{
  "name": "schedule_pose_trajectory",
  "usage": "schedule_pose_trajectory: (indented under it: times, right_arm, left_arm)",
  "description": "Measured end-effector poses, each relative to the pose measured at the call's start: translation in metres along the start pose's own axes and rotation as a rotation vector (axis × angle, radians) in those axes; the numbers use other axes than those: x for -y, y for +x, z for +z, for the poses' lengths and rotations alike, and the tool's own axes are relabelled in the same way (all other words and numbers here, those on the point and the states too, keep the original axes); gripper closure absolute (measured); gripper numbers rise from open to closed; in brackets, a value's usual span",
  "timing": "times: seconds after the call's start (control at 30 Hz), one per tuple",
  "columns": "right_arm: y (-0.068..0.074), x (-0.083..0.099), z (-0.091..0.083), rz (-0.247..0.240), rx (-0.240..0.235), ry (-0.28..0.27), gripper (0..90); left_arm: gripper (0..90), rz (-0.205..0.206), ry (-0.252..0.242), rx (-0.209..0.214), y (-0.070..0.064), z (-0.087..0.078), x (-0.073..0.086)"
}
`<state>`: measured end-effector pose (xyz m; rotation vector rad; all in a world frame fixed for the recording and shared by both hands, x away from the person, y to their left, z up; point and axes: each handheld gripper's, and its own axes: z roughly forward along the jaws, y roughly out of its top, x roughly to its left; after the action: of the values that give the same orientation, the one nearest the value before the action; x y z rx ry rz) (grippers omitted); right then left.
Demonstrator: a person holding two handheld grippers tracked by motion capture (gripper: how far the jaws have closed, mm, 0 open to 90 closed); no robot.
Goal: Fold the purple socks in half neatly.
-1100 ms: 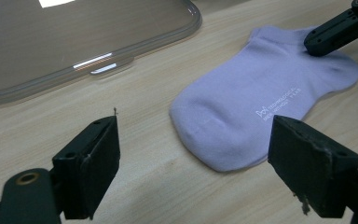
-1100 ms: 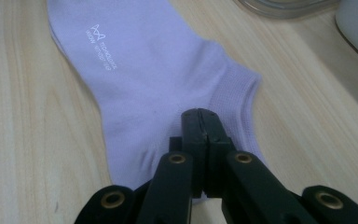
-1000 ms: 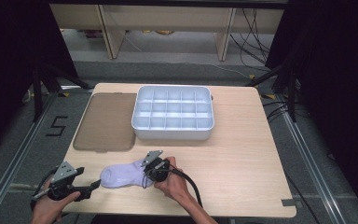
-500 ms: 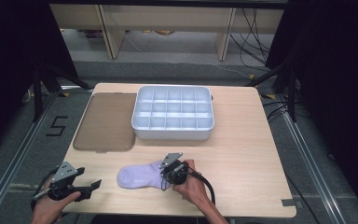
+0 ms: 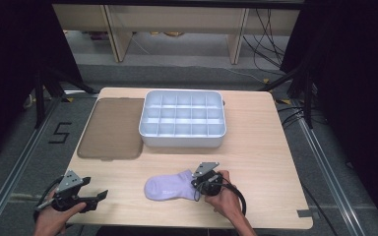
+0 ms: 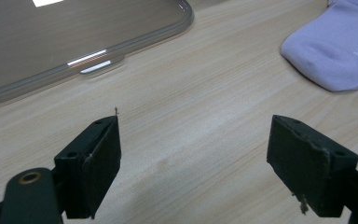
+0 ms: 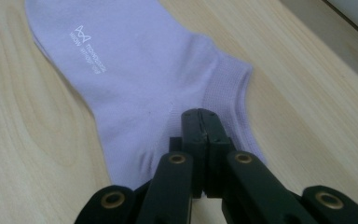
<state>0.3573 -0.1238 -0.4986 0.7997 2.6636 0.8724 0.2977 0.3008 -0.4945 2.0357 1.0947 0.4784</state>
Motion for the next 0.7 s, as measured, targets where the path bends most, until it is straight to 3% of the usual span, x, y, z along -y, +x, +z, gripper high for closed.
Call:
schedule_pose_trajectory:
  times: [0.1, 0.17, 0.23, 0.3, 0.33, 0.37, 0.4, 0.47, 0.57, 0.63, 0.67, 0.7]
  right_arm:
    - [-0.003, 0.004, -0.002, 0.008, 0.003, 0.0, 90.0]
    - [-0.005, 0.006, -0.002, 0.006, 0.006, -0.009, 90.0]
    - [-0.006, 0.008, -0.004, 0.011, 0.007, -0.014, 90.0]
    - [-0.008, 0.01, -0.004, 0.013, 0.02, -0.016, 90.0]
    - [-0.009, 0.01, -0.006, 0.017, 0.013, -0.014, 90.0]
    - [-0.01, 0.011, -0.008, 0.024, 0.016, 0.001, 90.0]
    - [-0.01, 0.012, -0.007, 0.022, 0.018, -0.017, 90.0]
    - [-0.012, 0.012, -0.008, 0.012, 0.018, -0.005, 90.0]
    - [-0.012, 0.012, -0.007, 0.015, 0.017, -0.006, 90.0]
    - [-0.011, 0.012, -0.006, 0.006, 0.019, -0.02, 90.0]
    - [-0.011, 0.012, -0.007, 0.017, 0.014, -0.016, 90.0]
    - [-0.01, 0.012, -0.007, 0.03, 0.02, -0.013, 90.0]
  left_arm:
    - [17.0, 0.0, -0.002, 0.002, -0.001, 0.0, 0.0]
    - [17.0, -0.05, -0.047, 0.01, -0.005, 0.003, -0.001]
    - [17.1, -0.011, -0.014, 0.02, -0.003, 0.002, -0.002]
    - [17.1, -0.053, -0.045, 0.032, -0.007, 0.006, -0.003]
    - [17.1, -0.029, -0.026, 0.05, -0.006, 0.006, -0.004]
    - [17.1, -0.052, -0.043, 0.049, -0.009, 0.008, -0.005]
    - [17.1, -0.023, -0.033, 0.055, -0.009, 0.01, -0.006]
    - [17.3, -0.016, -0.042, 0.078, -0.017, 0.017, -0.01]
    - [21.3, 0.047, 0.006, 0.128, -0.029, 0.028, -0.017]
    - [24.4, 0.057, 0.0, 0.143, -0.035, 0.033, -0.02]
    - [27.1, 0.095, 0.013, 0.173, -0.042, 0.039, -0.028]
    - [28.4, 0.095, 0.013, 0.173, -0.042, 0.039, -0.028]
